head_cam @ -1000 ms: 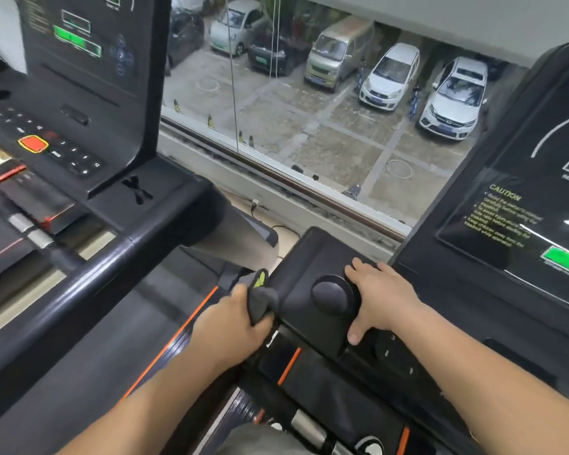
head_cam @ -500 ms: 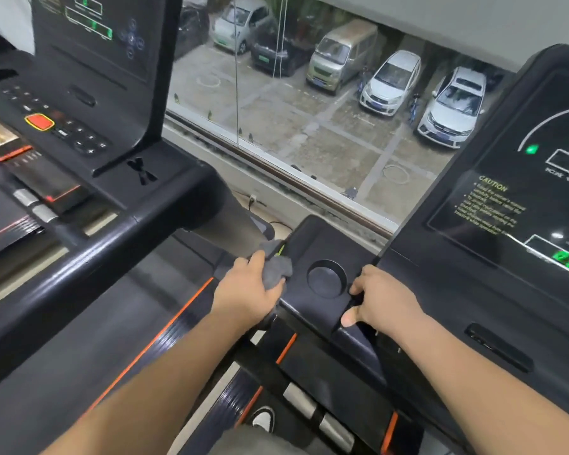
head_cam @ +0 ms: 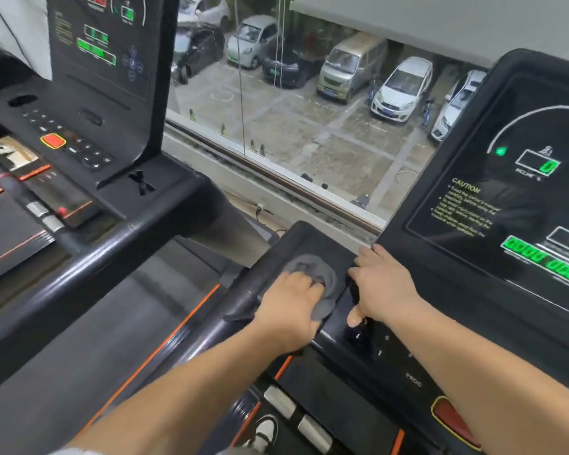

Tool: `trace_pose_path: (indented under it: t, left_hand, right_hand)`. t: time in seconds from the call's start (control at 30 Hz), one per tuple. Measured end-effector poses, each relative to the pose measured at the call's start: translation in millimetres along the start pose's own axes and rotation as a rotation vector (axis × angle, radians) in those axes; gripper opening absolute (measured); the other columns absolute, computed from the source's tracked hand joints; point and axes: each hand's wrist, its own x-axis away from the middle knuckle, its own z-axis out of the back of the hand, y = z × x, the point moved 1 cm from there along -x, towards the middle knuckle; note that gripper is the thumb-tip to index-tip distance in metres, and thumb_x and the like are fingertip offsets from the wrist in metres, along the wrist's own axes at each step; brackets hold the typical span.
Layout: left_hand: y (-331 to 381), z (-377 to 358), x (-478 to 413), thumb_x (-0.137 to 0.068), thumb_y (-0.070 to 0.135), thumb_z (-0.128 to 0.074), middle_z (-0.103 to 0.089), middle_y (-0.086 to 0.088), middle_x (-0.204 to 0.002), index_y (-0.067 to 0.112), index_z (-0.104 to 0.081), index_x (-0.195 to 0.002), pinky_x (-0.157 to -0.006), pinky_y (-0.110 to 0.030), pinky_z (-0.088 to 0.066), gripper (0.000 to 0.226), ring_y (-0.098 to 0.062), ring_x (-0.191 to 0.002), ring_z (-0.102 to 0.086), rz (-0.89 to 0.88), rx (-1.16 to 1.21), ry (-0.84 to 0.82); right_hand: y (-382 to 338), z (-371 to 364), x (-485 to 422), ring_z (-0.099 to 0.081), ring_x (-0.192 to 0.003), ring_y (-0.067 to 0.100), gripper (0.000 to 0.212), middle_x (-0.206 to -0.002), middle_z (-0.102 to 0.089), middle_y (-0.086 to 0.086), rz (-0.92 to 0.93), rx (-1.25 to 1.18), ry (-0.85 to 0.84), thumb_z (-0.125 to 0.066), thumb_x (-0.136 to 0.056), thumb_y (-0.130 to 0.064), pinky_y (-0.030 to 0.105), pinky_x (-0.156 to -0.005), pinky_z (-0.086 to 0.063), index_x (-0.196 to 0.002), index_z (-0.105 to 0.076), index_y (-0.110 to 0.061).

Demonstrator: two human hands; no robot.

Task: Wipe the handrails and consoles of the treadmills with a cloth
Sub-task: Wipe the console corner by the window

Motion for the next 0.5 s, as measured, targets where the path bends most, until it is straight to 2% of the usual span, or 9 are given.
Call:
trace_pose_path:
  t: [0.07, 0.13, 0.27, 0.33, 0.37, 0.43, 0.5]
  left_hand:
    - [4, 7, -5, -0.091, 0.044, -0.05, -0.067, -0.008, -0.107, 0.017, -0.064, -0.111, -0.088, -0.043, -0.048, 0.037, -0.033, -0.1, -0.06, -0.036, -0.031, -0.043]
    - [0, 10, -17, -0.094, 0.042, -0.046, -0.067, -0.007, -0.109, 0.018, -0.064, -0.11, -0.087, -0.041, -0.043, 0.034, -0.032, -0.101, -0.061, -0.076, -0.112, -0.086]
    - [15, 16, -41, -0.102, 0.04, -0.039, -0.061, -0.009, -0.13, 0.014, -0.056, -0.13, -0.099, -0.042, -0.038, 0.042, -0.03, -0.116, -0.058, -0.02, -0.268, -0.207]
    - [25, 16, -52, -0.103, 0.041, -0.038, -0.057, -0.012, -0.136, 0.011, -0.051, -0.137, -0.096, -0.043, -0.039, 0.047, -0.031, -0.121, -0.056, 0.072, -0.275, -0.289]
    - [27, 15, -58, -0.103, 0.043, -0.036, -0.057, -0.011, -0.137, 0.013, -0.053, -0.137, -0.091, -0.042, -0.041, 0.048, -0.031, -0.121, -0.057, 0.12, -0.237, -0.32]
    - [27, 17, -68, -0.101, 0.044, -0.034, -0.063, -0.009, -0.133, 0.017, -0.061, -0.124, -0.083, -0.041, -0.045, 0.045, -0.03, -0.116, -0.061, 0.246, -0.044, -0.379]
    - [17, 24, -79, -0.101, 0.038, -0.035, -0.066, -0.012, -0.13, 0.014, -0.066, -0.122, -0.09, -0.043, -0.049, 0.044, -0.034, -0.118, -0.062, 0.464, 0.293, -0.408]
  right_hand:
    - [-3, -1, -3, -0.038, -0.126, 0.02, 0.08, -0.113, -0.058, -0.004, -0.009, -0.022, 0.012, -0.085, -0.051, -0.071, 0.031, -0.118, -0.017, -0.111, -0.071, -0.02]
    - [-6, 1, -4, -0.037, -0.126, 0.021, 0.076, -0.115, -0.057, -0.003, -0.023, -0.035, -0.002, -0.088, -0.051, -0.066, 0.032, -0.12, -0.018, -0.111, -0.07, -0.021]
    - [-3, -2, -5, -0.04, -0.118, 0.02, 0.071, -0.105, -0.056, -0.004, -0.023, -0.057, 0.028, -0.089, -0.049, -0.065, 0.031, -0.115, -0.022, -0.103, -0.072, -0.022]
    - [-2, -4, -6, -0.041, -0.116, 0.019, 0.07, -0.102, -0.056, -0.005, -0.021, -0.067, 0.026, -0.088, -0.047, -0.066, 0.031, -0.114, -0.022, -0.099, -0.072, -0.022]
    - [-2, -5, -6, -0.041, -0.115, 0.02, 0.07, -0.101, -0.056, -0.005, -0.02, -0.069, 0.026, -0.088, -0.046, -0.066, 0.031, -0.113, -0.022, -0.098, -0.072, -0.022]
    - [-2, -6, -8, -0.042, -0.112, 0.02, 0.072, -0.097, -0.054, -0.005, -0.012, -0.054, 0.037, -0.088, -0.043, -0.067, 0.032, -0.112, -0.023, -0.098, -0.073, -0.022]
    - [-1, -8, -8, -0.043, -0.114, 0.02, 0.075, -0.093, -0.049, -0.006, -0.014, -0.062, 0.038, -0.089, -0.04, -0.066, 0.032, -0.116, -0.02, -0.098, -0.074, -0.02]
